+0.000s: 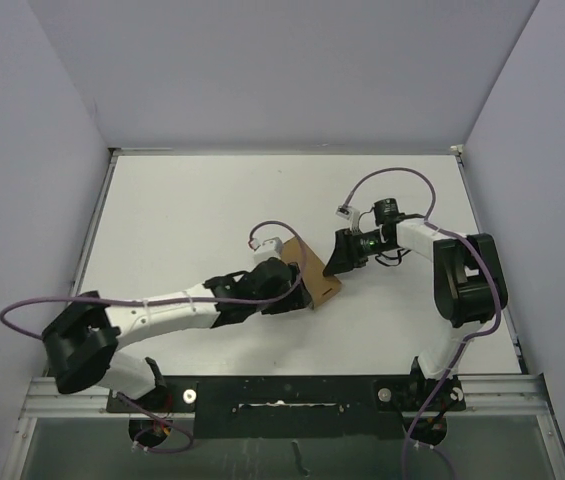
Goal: Fold the paper box
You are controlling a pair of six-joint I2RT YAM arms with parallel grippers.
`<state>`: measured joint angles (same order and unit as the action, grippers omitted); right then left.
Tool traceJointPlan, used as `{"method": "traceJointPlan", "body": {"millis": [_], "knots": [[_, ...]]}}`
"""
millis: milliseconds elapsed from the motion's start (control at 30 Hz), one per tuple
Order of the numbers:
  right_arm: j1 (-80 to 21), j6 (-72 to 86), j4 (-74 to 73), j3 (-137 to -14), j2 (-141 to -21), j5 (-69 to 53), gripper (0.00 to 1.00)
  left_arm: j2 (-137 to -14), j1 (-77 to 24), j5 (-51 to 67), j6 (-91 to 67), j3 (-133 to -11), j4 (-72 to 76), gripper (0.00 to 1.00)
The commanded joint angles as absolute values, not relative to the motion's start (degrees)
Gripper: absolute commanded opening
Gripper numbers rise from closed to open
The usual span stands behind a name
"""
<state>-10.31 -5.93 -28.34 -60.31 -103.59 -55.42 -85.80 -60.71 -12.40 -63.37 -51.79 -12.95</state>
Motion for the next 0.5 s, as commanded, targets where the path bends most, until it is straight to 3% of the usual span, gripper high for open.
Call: {"method": "traceJointPlan", "body": {"millis": [0,133,267,467], "knots": [[-9.7,-5.9,-28.6,-60.6,-100.3,-60.9,0.53,-73.6,-59.7,-14.7,-56.0,-43.9,-2.8,0.74],[-9.5,-3.9,-27.7,-60.4,-103.1,-61.4,0.52,-68.5,-56.6,-13.8,-51.7,-36.4,4.2,0.98],[-9.2,-2.9,-27.7,-60.6,-105.9,-60.9,0.42,-67.3,-50.9,-7.8,-53.2,-25.4,21.7,0.98],[-6.4,-1.7,-27.6,-60.2,-109.2,-62.0,0.27,-73.5,-46.4,-3.6,-56.8,-24.3,31.5,0.98]]}}
